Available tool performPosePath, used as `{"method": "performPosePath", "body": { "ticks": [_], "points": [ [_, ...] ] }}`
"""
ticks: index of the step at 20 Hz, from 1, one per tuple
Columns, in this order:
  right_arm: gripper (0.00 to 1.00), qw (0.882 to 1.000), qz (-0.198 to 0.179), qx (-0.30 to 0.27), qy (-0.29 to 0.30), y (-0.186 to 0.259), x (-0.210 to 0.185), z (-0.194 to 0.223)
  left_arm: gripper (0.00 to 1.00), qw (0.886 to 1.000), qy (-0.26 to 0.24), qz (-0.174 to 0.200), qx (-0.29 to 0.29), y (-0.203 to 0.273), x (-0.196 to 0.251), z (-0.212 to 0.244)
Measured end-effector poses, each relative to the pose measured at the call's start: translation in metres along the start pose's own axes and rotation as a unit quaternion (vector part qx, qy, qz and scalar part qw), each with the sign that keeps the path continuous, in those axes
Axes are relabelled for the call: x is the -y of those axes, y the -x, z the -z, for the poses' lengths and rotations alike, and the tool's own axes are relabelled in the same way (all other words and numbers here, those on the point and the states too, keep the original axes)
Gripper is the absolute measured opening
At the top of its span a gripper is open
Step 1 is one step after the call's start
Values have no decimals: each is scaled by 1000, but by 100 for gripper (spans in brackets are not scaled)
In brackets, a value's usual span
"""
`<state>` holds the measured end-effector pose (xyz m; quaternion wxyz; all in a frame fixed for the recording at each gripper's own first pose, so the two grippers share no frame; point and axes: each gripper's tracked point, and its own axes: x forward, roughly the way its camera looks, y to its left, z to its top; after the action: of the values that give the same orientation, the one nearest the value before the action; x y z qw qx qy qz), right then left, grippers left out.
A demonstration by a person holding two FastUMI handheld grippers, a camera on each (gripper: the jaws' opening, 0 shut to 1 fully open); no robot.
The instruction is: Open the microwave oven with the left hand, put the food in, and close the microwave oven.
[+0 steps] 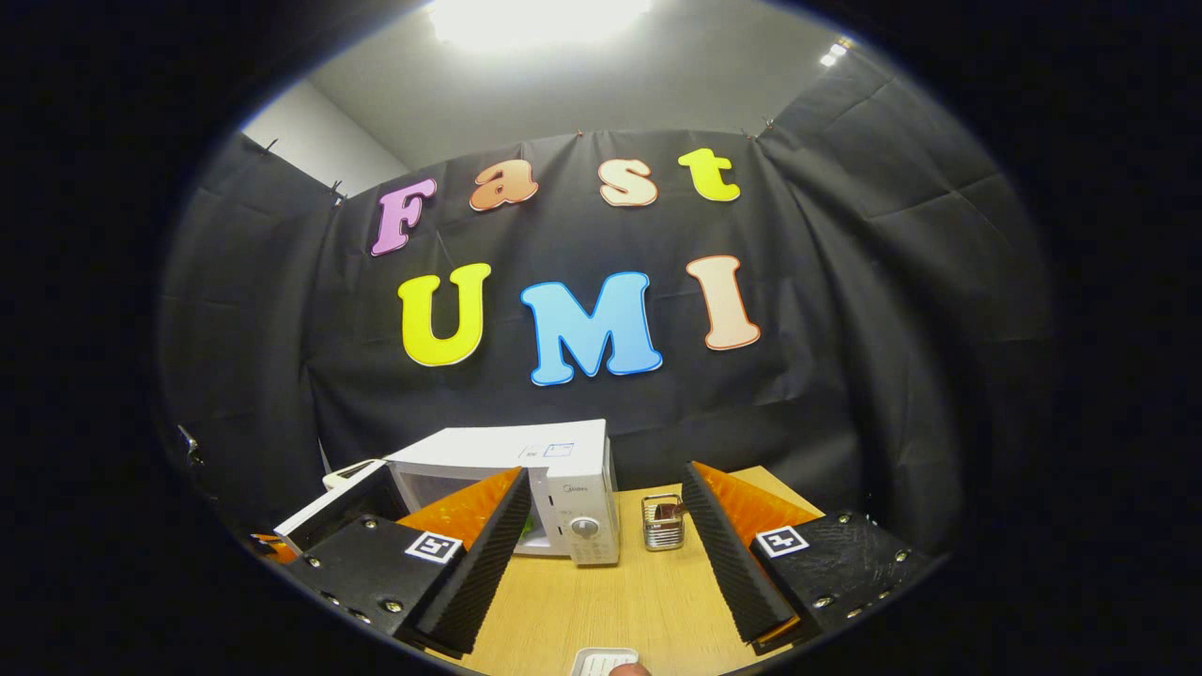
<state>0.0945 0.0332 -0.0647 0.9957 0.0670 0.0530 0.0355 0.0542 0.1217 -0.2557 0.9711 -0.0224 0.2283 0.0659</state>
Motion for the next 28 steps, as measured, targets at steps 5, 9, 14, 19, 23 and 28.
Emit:
{"method": "performPosePath", "body": {
  "ticks": [5,9,14,19,23,28],
  "points": [
    [98,1000,2,-9,11,16,30,4,7,1000,-4,24,2,2,49,-1],
    [98,1000,4,-14,14,24,50,6,7,999,-7,48,-2,-4,90,-3],
    [98,999,22,-14,27,28,72,3,7,996,-29,80,4,-17,131,-16],
    [98,998,49,-16,20,27,83,0,7,991,-39,126,9,-38,169,-32],
    [98,997,69,-13,30,20,84,-5,7,985,-45,166,10,-58,200,-40],
    [98,995,94,-10,41,19,84,-9,7,977,-46,206,8,-84,228,-51]
  ]
}}
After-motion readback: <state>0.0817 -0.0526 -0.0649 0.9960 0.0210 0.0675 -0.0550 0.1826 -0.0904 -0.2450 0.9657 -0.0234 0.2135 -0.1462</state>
